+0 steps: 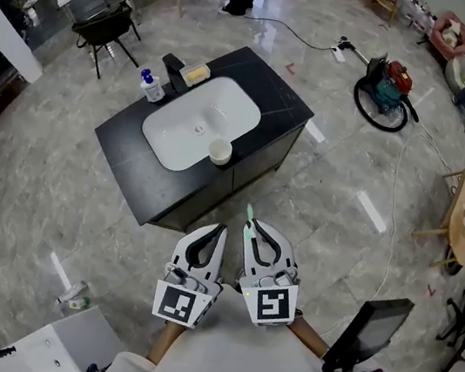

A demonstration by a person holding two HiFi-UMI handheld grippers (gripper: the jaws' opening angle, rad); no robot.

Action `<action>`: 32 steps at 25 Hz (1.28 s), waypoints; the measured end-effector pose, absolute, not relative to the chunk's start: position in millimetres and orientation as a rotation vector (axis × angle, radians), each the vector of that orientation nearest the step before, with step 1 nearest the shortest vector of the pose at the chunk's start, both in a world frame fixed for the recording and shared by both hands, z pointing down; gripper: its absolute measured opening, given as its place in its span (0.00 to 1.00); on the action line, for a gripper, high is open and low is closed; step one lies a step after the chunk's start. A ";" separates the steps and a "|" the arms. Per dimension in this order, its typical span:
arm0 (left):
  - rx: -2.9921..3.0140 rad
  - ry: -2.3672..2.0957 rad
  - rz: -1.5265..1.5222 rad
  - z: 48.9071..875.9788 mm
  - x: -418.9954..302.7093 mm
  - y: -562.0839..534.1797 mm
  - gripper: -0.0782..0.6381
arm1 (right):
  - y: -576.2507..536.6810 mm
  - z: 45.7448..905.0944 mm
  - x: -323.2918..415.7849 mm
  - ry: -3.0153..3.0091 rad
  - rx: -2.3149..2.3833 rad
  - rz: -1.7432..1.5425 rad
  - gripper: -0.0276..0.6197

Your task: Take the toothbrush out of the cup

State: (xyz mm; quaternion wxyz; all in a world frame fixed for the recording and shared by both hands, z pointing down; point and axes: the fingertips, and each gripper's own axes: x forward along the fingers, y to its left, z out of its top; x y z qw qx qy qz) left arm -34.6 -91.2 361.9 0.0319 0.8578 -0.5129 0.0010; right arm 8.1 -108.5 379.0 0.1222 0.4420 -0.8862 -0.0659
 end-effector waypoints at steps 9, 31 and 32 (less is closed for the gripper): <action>2.579 -1.560 -0.080 355.5 -30.3 -92.3 0.12 | -95.4 381.7 6.0 -2.573 1.264 -0.169 0.09; 2.606 -1.578 0.002 362.3 -33.3 -94.1 0.11 | -101.9 381.0 3.3 -2.591 1.264 -0.181 0.09; 2.595 -1.579 -0.037 359.8 -32.6 -94.6 0.11 | -101.8 381.2 2.8 -2.592 1.261 -0.182 0.09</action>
